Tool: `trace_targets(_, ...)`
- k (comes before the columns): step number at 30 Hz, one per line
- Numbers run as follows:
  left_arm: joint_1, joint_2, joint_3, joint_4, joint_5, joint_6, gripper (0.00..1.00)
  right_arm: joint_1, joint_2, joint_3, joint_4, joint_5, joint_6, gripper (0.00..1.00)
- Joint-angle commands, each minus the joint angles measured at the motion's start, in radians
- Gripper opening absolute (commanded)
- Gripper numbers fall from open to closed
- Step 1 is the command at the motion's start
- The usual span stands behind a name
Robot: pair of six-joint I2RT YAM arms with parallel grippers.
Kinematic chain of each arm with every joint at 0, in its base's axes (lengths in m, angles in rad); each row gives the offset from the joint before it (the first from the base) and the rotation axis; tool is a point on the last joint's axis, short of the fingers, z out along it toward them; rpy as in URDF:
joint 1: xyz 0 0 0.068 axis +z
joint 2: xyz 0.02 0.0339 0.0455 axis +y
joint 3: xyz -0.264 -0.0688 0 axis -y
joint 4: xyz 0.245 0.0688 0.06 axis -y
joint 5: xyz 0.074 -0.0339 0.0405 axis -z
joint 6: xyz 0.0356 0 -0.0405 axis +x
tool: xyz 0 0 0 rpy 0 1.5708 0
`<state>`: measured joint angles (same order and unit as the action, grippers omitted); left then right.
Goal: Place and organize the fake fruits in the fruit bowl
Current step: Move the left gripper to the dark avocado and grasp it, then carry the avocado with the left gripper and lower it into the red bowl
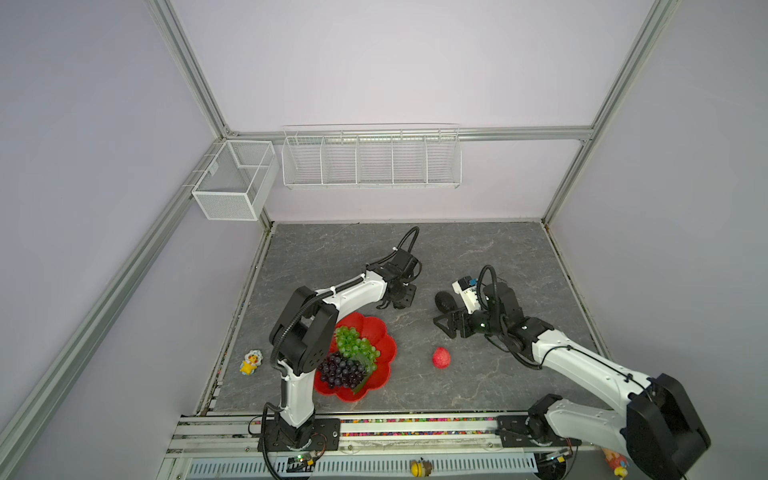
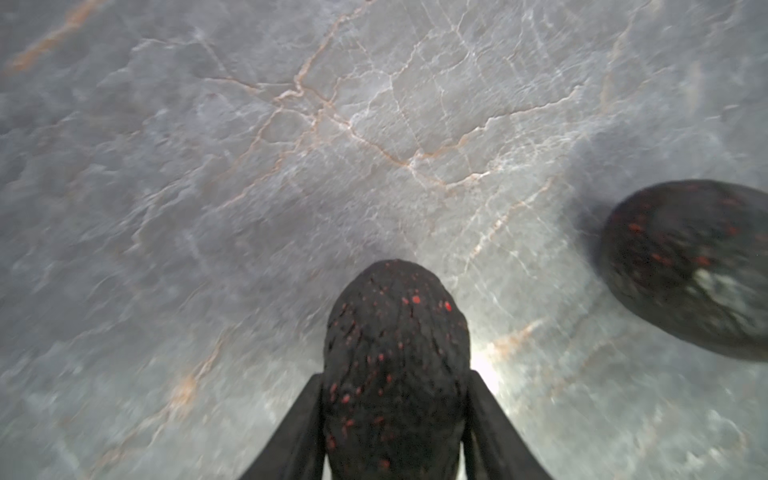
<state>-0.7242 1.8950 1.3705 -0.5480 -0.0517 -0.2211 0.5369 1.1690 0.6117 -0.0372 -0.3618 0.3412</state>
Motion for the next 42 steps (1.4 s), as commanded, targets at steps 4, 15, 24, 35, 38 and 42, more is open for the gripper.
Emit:
trace_targets(4,0.006,-0.193,-0.098,-0.016,-0.02,-0.124,0.32,-0.005,-0.044,0.002,-0.02,-0.017,-0.001,0.88)
trace_targets(15,-0.067,-0.606,-0.47,-0.126,0.007,-0.362,0.31,0.075,-0.074,0.01,0.032,-0.154,-0.067,0.88)
trace_targets(24,-0.114,-0.642,-0.567,-0.129,0.022,-0.426,0.3,0.238,0.021,0.048,0.142,-0.151,-0.033,0.88)
trace_targets(35,-0.119,-0.658,-0.595,-0.121,0.003,-0.422,0.51,0.242,-0.009,0.049,0.067,-0.099,-0.076,0.88)
trace_targets(38,-0.121,-0.677,-0.58,-0.135,-0.008,-0.418,0.54,0.241,-0.005,0.049,0.068,-0.095,-0.077,0.88)
trace_targets(42,-0.121,-0.7,-0.549,-0.17,-0.029,-0.41,0.59,0.236,-0.006,0.041,0.072,-0.071,-0.063,0.88)
